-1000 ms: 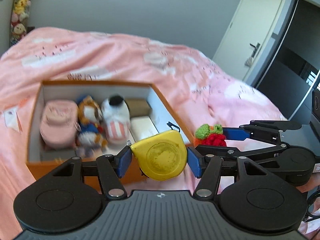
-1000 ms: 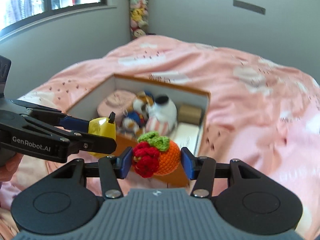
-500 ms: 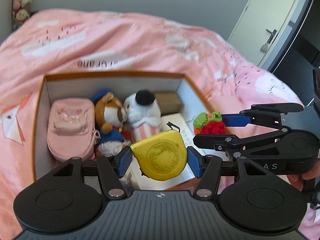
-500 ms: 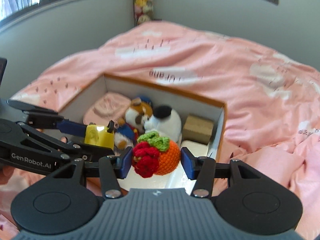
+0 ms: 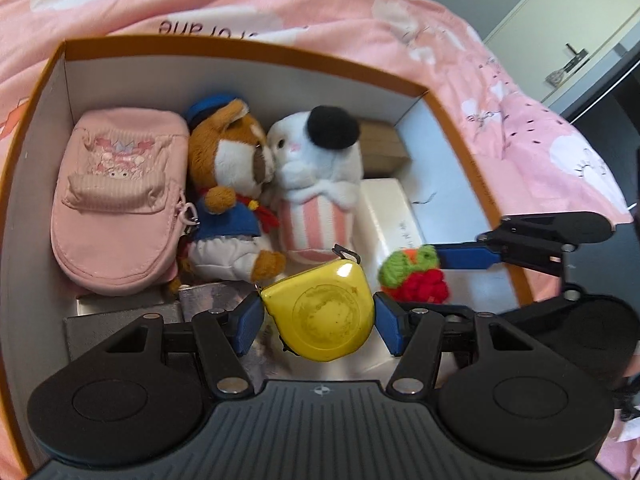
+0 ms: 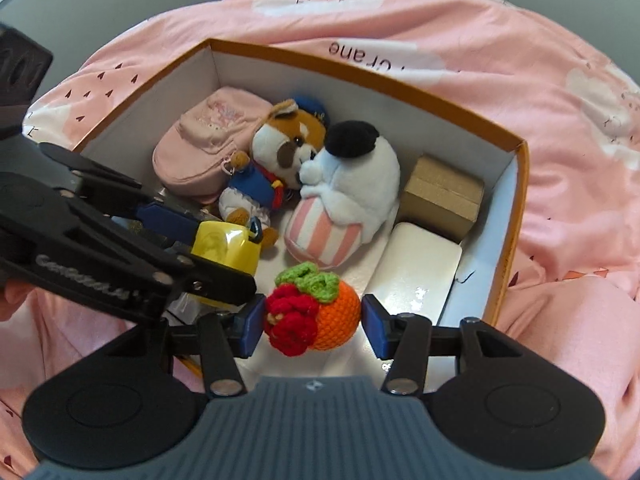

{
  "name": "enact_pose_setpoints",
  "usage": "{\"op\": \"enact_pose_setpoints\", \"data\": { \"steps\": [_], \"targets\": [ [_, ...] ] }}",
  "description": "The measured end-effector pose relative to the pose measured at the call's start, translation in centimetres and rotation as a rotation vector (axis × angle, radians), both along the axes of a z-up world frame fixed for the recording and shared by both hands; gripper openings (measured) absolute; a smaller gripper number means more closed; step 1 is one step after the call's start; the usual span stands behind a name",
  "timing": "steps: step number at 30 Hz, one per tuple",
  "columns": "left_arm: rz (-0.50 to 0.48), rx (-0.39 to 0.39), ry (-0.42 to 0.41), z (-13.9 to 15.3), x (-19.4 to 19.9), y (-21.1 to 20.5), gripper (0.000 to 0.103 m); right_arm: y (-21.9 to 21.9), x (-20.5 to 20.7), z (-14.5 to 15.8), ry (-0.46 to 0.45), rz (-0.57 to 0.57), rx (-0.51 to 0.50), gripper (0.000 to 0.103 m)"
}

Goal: Organize objects

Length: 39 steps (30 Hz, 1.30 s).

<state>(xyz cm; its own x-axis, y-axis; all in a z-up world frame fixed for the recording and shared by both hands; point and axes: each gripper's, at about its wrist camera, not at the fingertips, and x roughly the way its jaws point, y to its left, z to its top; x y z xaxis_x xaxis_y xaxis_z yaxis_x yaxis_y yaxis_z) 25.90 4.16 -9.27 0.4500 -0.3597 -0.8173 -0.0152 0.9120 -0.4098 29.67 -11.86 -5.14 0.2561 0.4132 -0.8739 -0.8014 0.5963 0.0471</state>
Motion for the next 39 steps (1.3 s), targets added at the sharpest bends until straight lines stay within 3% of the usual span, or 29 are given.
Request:
{"op": "enact_pose_setpoints", "data": {
  "steps": [4,9,13,18,21,23,28,39],
  "targets": [
    [0.009,-0.030,0.060,-1.0,0.4,0.3,0.068,0.2,0.5,-0.3,0.043,0.016,-0.002,0.054],
    [0.021,-0.040,0.078,-1.2,0.5,0.5,0.068,0.2,1.0,-0.5,0.081,0.010,0.000,0.054],
    [0.024,-0.033,0.069,-1.2,0.4,0.3,0.068,0.2,1.0,-0.5,0.091,0.002,0.000,0.054],
    [0.047,-0.010,0.063,-1.0,0.2,0.3,0.076,0.0,1.0,-0.3,0.092,-0.008,0.000,0.054],
    [0.074,-0.028,-0.011,0.2,-1.0,0.9,0.076,-0.1,0.8,0.0,0.076,-0.009,-0.001,0.054],
    [0.111,-0.040,-0.086,1.4,-2.1,1.6,0.082,-0.2,0.8,0.4,0.059,-0.024,0.010,0.054],
    [0.181,0.053,-0.213,3.6,-4.1,2.6,0.085,-0.4,1.6,1.5,0.050,-0.112,0.082,0.054],
    [0.194,0.145,-0.291,4.5,-5.2,1.4,0.085,1.1,1.3,0.8,0.019,-0.174,0.083,0.055]
  ]
}}
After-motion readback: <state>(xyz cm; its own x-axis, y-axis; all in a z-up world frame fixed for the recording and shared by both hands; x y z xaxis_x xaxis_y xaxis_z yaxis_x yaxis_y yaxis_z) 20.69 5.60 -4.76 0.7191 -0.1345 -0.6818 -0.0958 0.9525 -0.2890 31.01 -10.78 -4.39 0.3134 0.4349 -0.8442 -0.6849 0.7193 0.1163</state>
